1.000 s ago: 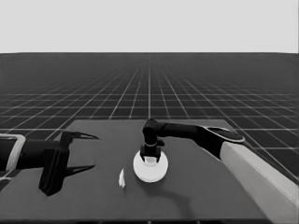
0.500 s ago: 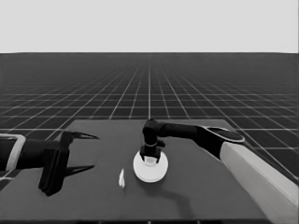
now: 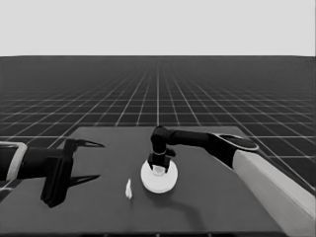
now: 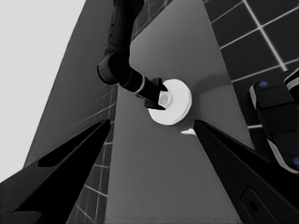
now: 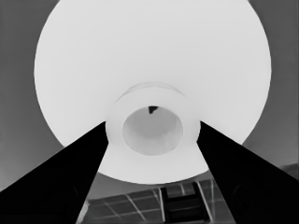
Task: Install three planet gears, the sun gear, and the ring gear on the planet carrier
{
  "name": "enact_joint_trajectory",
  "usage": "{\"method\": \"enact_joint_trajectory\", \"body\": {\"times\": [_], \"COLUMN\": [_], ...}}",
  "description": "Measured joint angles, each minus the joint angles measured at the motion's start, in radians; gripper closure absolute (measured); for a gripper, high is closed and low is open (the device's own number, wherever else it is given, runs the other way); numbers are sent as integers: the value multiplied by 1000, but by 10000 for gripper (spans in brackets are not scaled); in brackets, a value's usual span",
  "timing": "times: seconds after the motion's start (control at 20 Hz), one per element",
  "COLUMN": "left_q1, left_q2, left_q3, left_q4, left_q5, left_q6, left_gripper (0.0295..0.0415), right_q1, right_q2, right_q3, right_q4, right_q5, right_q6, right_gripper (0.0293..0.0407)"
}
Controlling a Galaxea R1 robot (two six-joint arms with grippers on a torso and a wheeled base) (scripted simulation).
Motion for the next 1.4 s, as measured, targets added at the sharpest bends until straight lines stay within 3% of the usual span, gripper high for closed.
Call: {"method": "enact_joint_trajectory", "body": {"times": [1.3, 1.35, 1.4], "left_q1": [0, 0, 0], "left_q2": [0, 0, 0], "left_q3": [0, 0, 0], "left_q4": [0, 0, 0], "left_q5": [0, 0, 0], "left_q6": [0, 0, 0], "left_gripper": [326, 326, 326], "right_q1": [-11, -12, -12], "right_q2": [-2, -2, -3], "right_q3": [-2, -2, -2], "right_q4": [0, 0, 0], "right_q5": [-1, -1, -1], "right_q6": [227, 232, 235], "right_gripper": [351, 327, 319]}}
